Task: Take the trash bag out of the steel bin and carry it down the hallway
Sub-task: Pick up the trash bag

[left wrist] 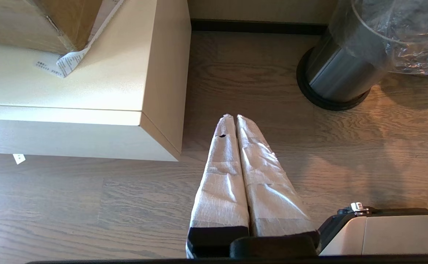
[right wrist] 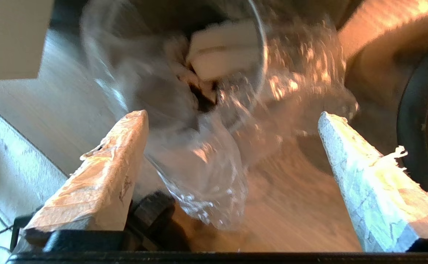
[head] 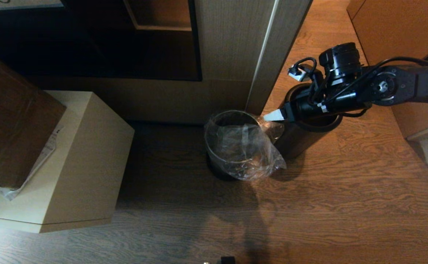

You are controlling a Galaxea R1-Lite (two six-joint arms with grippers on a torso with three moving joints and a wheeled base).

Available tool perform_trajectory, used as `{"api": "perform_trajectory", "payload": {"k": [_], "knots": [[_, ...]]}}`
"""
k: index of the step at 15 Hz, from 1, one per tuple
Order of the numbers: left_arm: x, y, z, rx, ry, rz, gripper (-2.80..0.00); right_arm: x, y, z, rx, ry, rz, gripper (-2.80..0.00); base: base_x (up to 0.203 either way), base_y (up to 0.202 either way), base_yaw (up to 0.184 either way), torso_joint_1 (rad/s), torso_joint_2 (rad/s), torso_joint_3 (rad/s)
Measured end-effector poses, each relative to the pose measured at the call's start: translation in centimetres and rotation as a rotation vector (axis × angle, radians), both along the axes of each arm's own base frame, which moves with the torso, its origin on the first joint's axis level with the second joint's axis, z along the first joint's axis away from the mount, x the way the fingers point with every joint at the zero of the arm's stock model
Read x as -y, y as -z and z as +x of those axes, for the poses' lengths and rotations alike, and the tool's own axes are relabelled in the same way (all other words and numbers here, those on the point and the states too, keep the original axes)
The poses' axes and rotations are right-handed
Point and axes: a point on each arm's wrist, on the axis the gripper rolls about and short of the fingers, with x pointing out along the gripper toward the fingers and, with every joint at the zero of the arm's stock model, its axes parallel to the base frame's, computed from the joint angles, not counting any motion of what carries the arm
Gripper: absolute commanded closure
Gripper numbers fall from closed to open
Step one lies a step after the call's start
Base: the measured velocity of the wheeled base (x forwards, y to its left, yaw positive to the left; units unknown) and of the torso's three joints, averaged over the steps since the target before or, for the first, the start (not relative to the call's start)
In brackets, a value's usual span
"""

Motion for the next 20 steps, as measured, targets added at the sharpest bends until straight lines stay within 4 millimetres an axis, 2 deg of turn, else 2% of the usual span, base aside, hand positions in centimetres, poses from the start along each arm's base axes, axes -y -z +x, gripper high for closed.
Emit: {"api": "perform_trajectory", "payload": {"k": [5, 11, 13, 20], "knots": [[0.0, 0.0, 0.0, 0.000, 0.000, 0.000, 0.00, 2.3, 2.8, 1.4, -0.123, 0.113, 0.048, -2.80, 0.000, 0.000, 0.000, 0.000, 0.00, 0.000], [0.0, 0.0, 0.0, 0.000, 0.000, 0.000, 0.00, 2.4, 6.1, 3.7, -0.262, 0.205, 0.144, -2.80, 0.000, 0.000, 0.000, 0.000, 0.00, 0.000], [0.0, 0.0, 0.0, 0.000, 0.000, 0.000, 0.00, 2.4, 6.6, 4.2, -0.294, 0.242, 0.202, -2.80, 0.000, 0.000, 0.000, 0.000, 0.00, 0.000], [0.0, 0.0, 0.0, 0.000, 0.000, 0.000, 0.00, 3.4, 7.7, 5.6, -0.300, 0.284, 0.236, -2.80, 0.000, 0.000, 0.000, 0.000, 0.00, 0.000]]}}
